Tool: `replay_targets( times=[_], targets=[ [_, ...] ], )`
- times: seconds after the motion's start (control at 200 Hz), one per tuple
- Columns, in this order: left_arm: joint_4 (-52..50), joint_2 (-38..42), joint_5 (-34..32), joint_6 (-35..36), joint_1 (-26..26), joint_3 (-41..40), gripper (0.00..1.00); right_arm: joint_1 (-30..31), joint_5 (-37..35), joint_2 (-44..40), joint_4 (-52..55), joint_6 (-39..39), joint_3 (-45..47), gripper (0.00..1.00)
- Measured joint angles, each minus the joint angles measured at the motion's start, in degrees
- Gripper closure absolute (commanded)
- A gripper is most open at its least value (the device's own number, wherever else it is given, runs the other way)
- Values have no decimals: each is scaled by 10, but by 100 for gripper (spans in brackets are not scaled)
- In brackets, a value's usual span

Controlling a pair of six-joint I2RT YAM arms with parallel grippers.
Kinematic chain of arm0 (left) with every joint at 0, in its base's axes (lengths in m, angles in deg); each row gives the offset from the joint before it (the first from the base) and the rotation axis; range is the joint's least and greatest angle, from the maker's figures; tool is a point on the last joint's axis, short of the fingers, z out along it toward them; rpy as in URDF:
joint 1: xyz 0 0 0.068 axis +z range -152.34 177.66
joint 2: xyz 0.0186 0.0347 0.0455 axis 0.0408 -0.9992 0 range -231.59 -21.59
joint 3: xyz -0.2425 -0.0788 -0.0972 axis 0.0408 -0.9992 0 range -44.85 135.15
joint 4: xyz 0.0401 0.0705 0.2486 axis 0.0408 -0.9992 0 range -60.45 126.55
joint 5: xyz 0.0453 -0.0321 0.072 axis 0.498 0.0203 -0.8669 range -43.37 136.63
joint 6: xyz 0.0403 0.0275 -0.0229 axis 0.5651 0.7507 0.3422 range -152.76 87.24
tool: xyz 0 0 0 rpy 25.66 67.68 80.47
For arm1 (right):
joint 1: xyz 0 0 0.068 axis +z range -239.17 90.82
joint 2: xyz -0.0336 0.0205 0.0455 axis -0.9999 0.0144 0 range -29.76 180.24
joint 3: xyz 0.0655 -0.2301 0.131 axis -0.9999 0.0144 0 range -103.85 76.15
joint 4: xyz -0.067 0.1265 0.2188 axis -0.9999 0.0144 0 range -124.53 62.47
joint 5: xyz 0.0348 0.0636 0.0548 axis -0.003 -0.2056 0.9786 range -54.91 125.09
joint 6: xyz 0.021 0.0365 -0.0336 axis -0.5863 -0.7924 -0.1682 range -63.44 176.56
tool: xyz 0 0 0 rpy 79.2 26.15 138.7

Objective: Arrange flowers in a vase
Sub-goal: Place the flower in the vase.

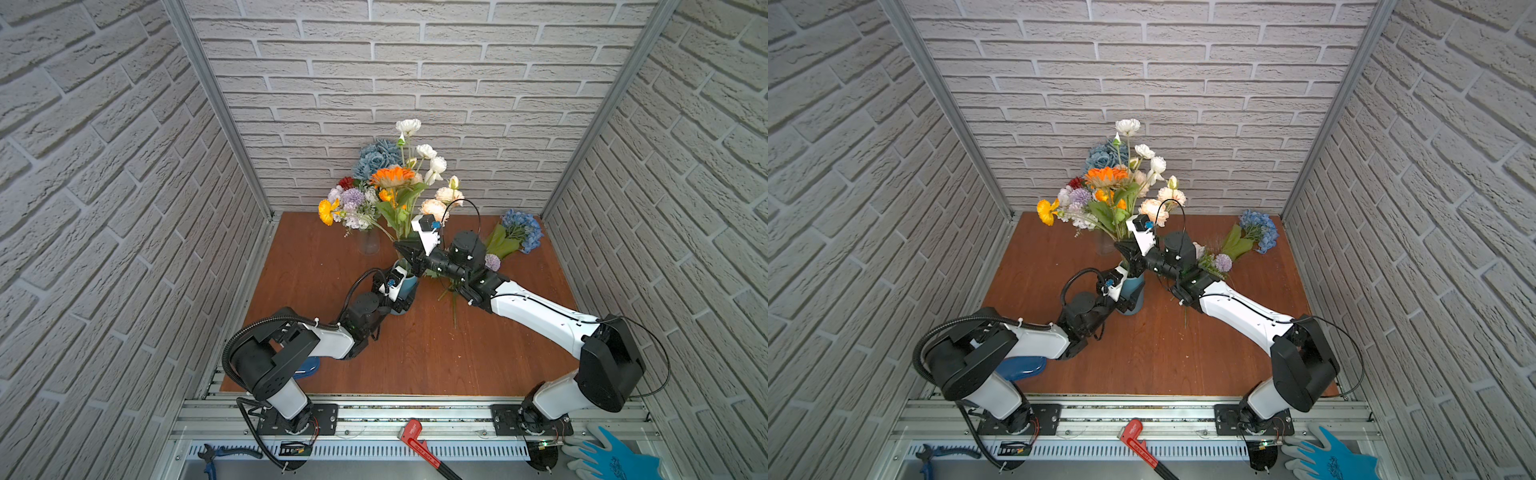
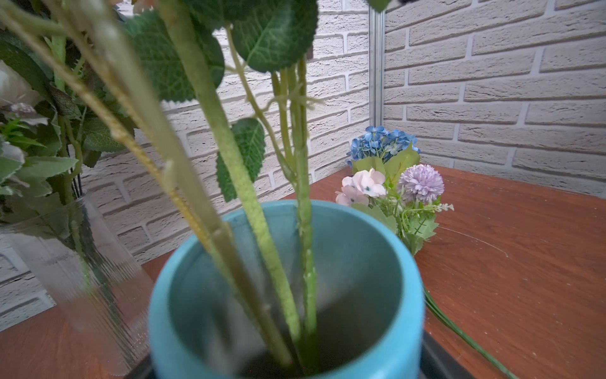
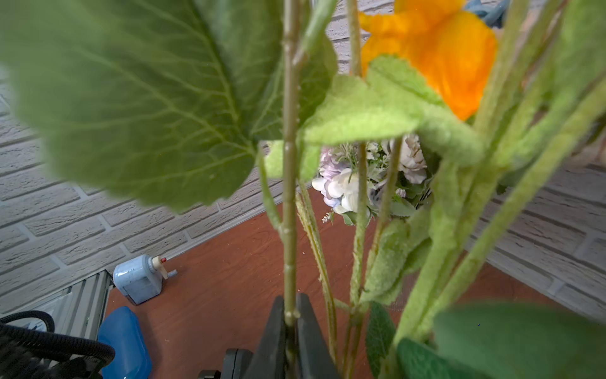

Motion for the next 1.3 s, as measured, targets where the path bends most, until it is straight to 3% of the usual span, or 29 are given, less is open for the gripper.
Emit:
replay_targets(
  times=[0.215,0.45,0.71,0.855,1.08,1.3],
  targets=[
    [0,0,-1,0,0,0,100,1,-1,-5,66,11,-3,58],
    [0,0,-3,0,-1,0,100,1,-23,-84,193,22,-22,55],
    [0,0,-9,0,-3,0,100,-6,-108,-241,286,20,-15,55],
    [0,0,-10,-1,-3,0,100,-27,-161,-286,320,12,14,55],
    [0,0,-11,-1,-3,0,100,-127,-216,-244,374,-75,74,56],
    [0,0,-13,-1,-3,0,100,-132,-234,-150,442,-119,91,57]
  ],
)
